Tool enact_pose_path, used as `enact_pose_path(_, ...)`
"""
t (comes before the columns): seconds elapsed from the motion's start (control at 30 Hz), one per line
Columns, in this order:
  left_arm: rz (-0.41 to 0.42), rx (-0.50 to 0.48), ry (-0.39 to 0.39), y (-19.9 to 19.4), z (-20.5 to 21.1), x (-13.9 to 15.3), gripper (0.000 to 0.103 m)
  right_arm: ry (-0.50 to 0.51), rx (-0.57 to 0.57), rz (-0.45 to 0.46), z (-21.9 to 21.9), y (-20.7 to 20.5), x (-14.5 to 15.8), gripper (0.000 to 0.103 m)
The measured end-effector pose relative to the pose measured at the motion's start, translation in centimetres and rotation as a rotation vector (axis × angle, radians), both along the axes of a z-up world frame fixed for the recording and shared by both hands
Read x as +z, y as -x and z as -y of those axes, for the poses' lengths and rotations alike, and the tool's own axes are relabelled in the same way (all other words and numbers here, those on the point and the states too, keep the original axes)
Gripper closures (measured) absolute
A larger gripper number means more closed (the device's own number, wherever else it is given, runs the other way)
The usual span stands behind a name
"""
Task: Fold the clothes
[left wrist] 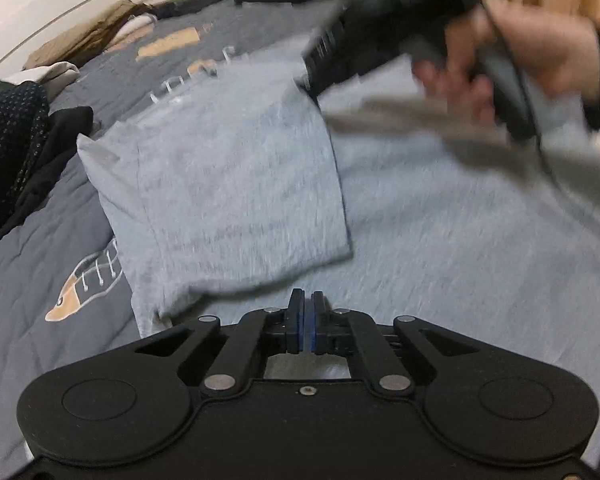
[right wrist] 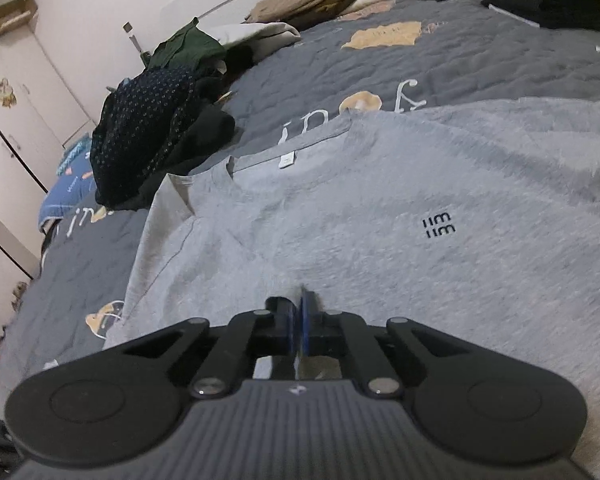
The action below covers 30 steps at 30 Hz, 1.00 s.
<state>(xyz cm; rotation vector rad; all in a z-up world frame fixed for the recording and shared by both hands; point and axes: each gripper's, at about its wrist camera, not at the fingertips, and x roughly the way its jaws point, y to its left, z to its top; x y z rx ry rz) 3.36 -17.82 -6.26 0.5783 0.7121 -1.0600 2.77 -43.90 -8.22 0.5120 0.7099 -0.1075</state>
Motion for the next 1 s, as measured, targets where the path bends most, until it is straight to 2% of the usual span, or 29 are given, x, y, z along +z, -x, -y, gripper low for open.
enact_pose_path(0.1, -0.017, 0.112, 0.135, -1.9, -1.3, 1.8, 0.095, 0.011, -0.002, -0.007, 0.2, 0.2, 0.5, 0.095)
enact_pose_path(0.13, -0.016, 0.156, 0.168, -2.6, -1.7, 2.2, 0.084, 0.011, -0.003, -0.009, 0.3, 0.3, 0.6, 0.095)
enact_pose_path(0.17, 0.002, 0.195, 0.177, -3.1, -2.1, 2.3, 0.070, 0.011, -0.001, -0.005, 0.4, 0.3, 0.7, 0.095)
enact_pose_path(0.23, 0.062, 0.264, 0.158, -3.8, -2.6, 2.0, 0.058, 0.011, 0.003, -0.001, 0.6, 0.4, 0.9, 0.095)
enact_pose_path(0.43, 0.085, 0.358, 0.123, -5.2, -2.3, 0.5, 0.058, 0.034, 0.005, -0.052, 0.6, 0.2, 1.0, 0.092)
enact_pose_path(0.6, 0.065, 0.438, 0.204, -6.5, -2.4, 1.0, 0.058, 0.074, -0.003, -0.071, 0.9, 1.2, 2.0, 0.089)
enact_pose_path(0.77, -0.001, 0.465, 0.282, -7.2, -2.0, 1.6, 0.058, 0.067, -0.007, -0.022, 1.3, 2.7, 3.3, 0.078)
enact_pose_path(0.87, -0.021, 0.487, 0.293, -8.2, -1.2, 1.5, 0.064, 0.043, 0.006, 0.030, 1.2, 2.9, 3.9, 0.071)
enact_pose_path(1.0, -0.020, 0.553, 0.295, -10.3, -0.3, 1.2, 0.065, 0.004, 0.024, 0.068, 1.1, 2.8, 4.1, 0.069)
